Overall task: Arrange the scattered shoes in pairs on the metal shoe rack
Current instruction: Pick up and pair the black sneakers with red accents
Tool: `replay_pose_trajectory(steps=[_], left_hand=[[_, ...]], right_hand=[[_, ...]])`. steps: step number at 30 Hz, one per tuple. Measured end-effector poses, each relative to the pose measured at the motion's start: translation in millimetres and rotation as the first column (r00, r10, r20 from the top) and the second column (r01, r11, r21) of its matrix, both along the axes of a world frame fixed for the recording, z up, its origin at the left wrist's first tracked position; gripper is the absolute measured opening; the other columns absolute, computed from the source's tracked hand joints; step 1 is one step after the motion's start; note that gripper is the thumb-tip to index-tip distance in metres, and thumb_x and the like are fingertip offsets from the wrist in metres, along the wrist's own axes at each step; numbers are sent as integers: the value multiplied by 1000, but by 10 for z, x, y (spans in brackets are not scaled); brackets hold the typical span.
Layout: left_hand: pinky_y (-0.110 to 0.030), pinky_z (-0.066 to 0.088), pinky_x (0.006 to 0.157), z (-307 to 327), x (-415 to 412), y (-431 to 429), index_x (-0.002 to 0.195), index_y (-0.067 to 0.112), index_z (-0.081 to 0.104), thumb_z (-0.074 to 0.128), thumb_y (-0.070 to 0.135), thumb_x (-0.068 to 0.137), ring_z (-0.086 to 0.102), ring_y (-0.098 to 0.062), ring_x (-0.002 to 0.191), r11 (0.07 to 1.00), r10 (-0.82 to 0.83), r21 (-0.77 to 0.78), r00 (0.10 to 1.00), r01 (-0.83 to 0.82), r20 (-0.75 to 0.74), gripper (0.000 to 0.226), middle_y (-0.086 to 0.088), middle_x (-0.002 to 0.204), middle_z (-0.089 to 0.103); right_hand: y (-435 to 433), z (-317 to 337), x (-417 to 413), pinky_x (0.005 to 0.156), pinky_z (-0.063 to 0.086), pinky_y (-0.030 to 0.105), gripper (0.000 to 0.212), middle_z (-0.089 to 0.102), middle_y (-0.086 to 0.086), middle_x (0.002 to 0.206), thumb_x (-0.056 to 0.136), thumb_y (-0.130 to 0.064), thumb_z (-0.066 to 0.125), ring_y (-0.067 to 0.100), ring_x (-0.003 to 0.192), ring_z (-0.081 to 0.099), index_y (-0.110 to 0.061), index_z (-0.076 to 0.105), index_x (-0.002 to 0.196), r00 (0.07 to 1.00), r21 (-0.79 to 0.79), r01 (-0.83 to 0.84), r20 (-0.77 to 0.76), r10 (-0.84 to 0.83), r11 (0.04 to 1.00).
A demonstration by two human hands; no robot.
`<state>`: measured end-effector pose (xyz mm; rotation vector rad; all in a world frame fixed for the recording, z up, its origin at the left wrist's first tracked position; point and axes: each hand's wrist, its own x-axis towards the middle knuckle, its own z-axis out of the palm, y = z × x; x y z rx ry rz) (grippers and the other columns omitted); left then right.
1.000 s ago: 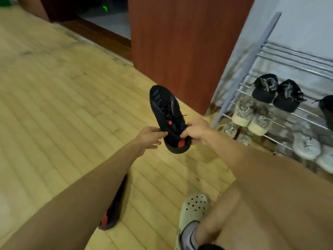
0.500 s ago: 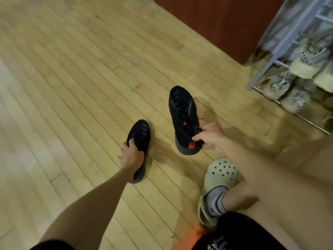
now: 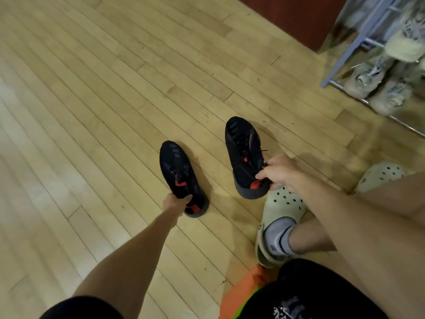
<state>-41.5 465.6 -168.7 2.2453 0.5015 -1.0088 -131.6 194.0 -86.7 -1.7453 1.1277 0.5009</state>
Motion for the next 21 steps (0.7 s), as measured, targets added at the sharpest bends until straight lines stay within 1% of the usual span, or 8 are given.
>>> replay_pose_trajectory(steps=[3,5,9,10,12,14,18,21], left_hand=[[-34,56,70,-55,-91,-67,128,7,44,77,36,76,57,-29,102,999,37,-34,999,-38,-14,68,-14,126,52],[-32,55,64,-62,-107,-67,128,8,41,77,31,76,56,-28,102,1000,12,-27,1000,-12,-15,68,-13,124,52],[-39,59,77,-51,-91,-33,125,4,45,70,12,82,57,-27,98,998,29,-50,1000,-30,-7,51,-13,118,57],[-39,58,77,-46,-83,-22,124,4,46,69,8,82,59,-28,101,995,61,-78,998,-62,-18,48,-14,120,58],[-38,58,75,2,-73,-6,118,2,50,70,2,82,62,-31,104,978,137,-147,988,-146,-74,41,-17,120,61],[-39,58,76,131,-53,-14,108,0,55,70,-2,81,65,-31,98,946,218,-211,965,-246,-147,31,-18,115,64],[-38,54,72,524,81,-116,118,-1,54,68,-5,81,63,-29,98,852,311,-338,906,-399,-288,39,-16,115,64],[-40,50,82,829,180,-250,114,3,55,61,-8,84,59,-29,97,804,323,-400,888,-440,-327,32,-13,105,62]], right_hand=[[19,34,-36,69,62,34,22,73,12,95,76,-9,77,27,84,72,-4,72,97,1000,24,-12,9,11,1000],[30,67,-54,65,61,32,20,73,12,95,77,-8,76,26,85,71,-4,73,96,999,42,-27,20,26,999],[56,110,-97,52,55,25,14,71,9,84,78,-7,74,22,73,69,-3,73,90,998,26,-61,16,61,998],[54,101,-106,54,57,26,13,72,9,84,77,-6,74,23,74,70,-3,73,90,998,20,-57,16,57,998],[53,100,-115,69,62,37,15,74,11,90,75,-5,74,28,81,72,-4,73,89,999,15,-47,13,47,999],[65,137,-111,76,61,43,17,74,12,94,73,-4,75,30,85,72,-3,73,90,999,13,-41,18,41,999],[139,311,-58,71,61,36,19,73,13,96,75,-3,75,29,89,70,-1,72,94,997,1,-23,67,23,1000],[161,517,-1,66,59,34,20,72,11,98,76,-4,75,26,87,66,-1,72,95,994,-12,-7,107,8,1000]])
